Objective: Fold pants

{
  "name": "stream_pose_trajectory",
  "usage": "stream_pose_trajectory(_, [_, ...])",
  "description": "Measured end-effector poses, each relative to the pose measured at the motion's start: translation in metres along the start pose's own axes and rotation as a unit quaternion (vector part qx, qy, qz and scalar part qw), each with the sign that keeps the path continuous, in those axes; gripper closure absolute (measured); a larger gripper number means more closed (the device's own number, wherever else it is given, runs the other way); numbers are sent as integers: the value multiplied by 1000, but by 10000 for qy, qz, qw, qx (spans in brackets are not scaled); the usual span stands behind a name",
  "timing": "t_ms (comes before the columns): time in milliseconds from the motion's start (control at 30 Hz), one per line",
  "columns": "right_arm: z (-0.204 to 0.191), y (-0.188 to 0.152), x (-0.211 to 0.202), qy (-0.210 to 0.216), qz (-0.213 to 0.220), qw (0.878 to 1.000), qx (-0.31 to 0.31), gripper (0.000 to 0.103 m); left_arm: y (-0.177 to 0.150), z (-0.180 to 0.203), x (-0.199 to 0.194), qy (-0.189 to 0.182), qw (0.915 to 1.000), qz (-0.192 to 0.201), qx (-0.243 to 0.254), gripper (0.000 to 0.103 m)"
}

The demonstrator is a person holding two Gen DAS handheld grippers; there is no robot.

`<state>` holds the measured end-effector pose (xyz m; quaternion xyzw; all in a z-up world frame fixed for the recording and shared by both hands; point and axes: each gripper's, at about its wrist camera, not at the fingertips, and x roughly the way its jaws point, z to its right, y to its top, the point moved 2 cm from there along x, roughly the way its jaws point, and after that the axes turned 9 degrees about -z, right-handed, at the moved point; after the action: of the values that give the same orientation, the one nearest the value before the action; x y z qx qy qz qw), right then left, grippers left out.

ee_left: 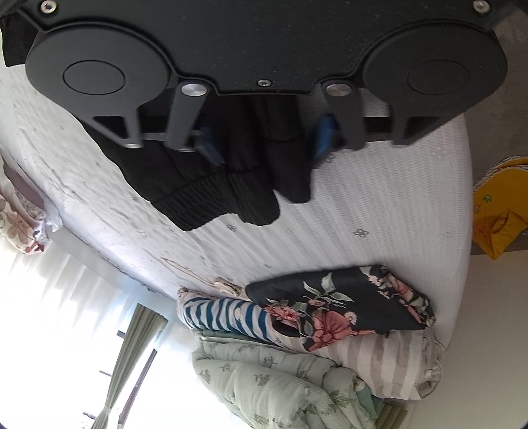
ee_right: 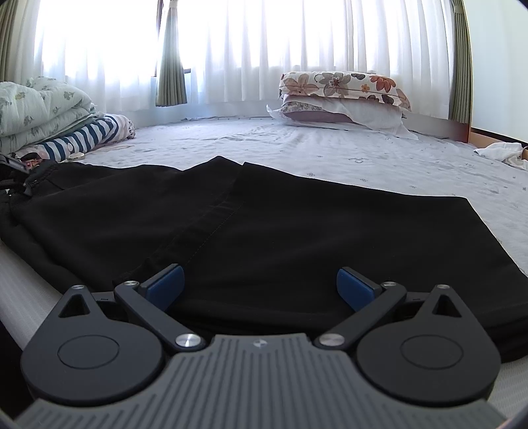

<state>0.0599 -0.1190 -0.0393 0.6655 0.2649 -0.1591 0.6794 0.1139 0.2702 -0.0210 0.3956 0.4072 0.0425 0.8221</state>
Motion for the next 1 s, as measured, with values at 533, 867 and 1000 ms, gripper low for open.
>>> stream_pose_trajectory(533, [61,33,-40,589,-297,9966,503,0,-14,102,-110,-1816,9747,115,1296,91])
stream_pose_trajectory(867, [147,24,-83,-137,-376,9902,1340,0,-167,221,-204,-3277,8812,-402,3383,90])
stream_pose_trajectory(1000, [165,17,-87,-386,-476,9878,1431,0,-236,248,-201,-3344,8323,-1345,4212,86])
